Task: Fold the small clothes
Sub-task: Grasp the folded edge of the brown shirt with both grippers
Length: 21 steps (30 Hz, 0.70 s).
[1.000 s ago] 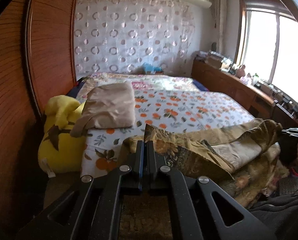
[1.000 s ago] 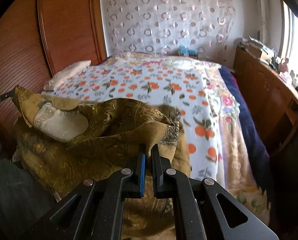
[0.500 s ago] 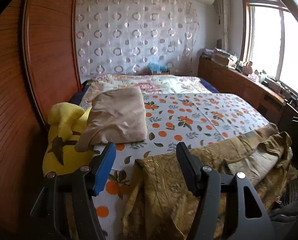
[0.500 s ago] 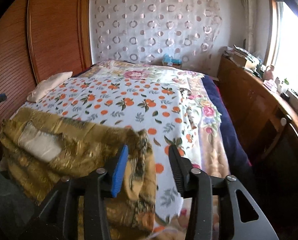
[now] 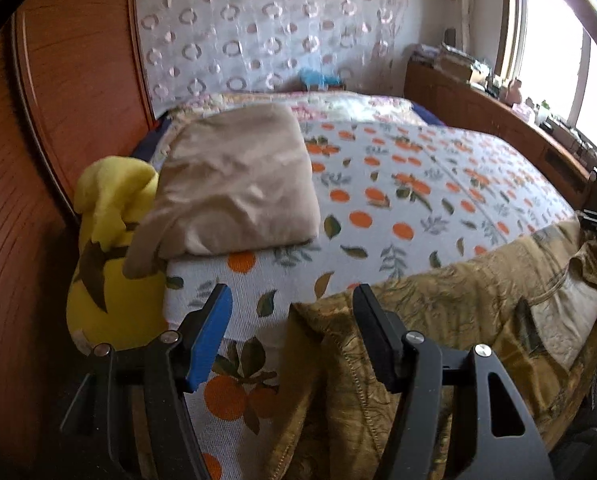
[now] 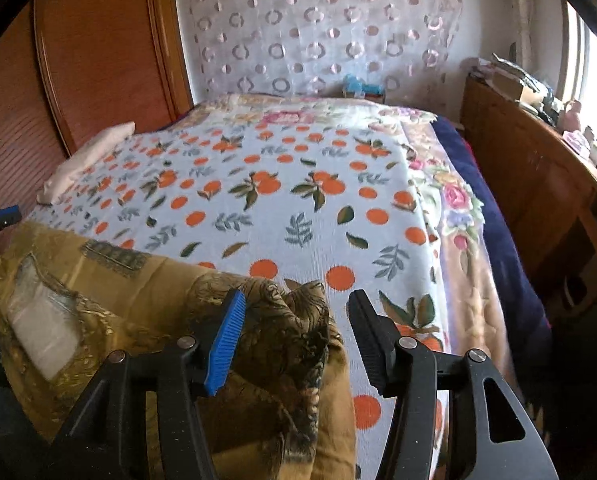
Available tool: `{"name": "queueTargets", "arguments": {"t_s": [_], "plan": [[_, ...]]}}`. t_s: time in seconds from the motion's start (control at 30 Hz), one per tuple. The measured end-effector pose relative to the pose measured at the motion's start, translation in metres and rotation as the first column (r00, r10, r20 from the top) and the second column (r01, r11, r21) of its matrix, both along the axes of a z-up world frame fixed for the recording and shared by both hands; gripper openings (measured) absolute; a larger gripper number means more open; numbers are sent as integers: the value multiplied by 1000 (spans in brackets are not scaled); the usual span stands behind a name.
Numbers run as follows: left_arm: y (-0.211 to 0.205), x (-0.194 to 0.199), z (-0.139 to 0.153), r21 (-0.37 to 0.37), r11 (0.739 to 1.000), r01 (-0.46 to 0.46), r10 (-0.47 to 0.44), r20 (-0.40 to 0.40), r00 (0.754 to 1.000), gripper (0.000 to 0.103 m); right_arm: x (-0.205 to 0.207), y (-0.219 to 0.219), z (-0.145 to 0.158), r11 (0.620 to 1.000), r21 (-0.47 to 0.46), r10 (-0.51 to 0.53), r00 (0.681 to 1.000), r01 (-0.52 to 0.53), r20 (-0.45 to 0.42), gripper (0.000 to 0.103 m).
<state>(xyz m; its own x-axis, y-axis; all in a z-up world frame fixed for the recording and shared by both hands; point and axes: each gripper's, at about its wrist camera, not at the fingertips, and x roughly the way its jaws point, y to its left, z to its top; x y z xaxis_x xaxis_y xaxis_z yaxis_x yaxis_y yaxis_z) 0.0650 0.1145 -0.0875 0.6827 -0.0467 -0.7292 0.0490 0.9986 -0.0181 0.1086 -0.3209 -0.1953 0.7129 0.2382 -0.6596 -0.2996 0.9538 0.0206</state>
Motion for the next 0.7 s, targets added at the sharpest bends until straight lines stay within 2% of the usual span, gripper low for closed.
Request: {"name": "queueTargets", "arguments": {"t_s": [0.3, 0.43, 0.53, 0.6, 0.63, 0.67, 0.7], "plan": [[-1, 3, -16, -10, 1000, 10, -11, -75, 997, 64, 25, -1, -13, 1000, 0, -10, 998, 10, -61, 58], [0, 3, -17, -22, 1000, 12, -14, -79, 997, 63, 25, 0, -12, 1000, -4, -10, 998, 9, -54, 60], [-2, 1, -16, -35, 998, 57, -59, -73, 996, 48, 24, 2, -15, 1000, -11, -12, 999, 11, -52, 60], [-5, -1, -16, -44, 996, 82, -85, -71, 994, 31, 23, 3, -15, 1000, -12, -8, 998, 8, -54, 58], [-7, -1, -15, -49, 995, 92, -95, -74, 993, 28, 23, 5, -16, 1000, -3, 11, 998, -11, -54, 44], [-8, -2, -14, -56, 994, 94, -99, -78, 992, 20, 22, 6, -16, 999, 7, 34, 998, -34, -56, 31], [-11, -3, -12, -66, 993, 96, -101, -80, 992, 11, 20, 9, -16, 999, 5, 42, 997, -42, -58, 28]]}}
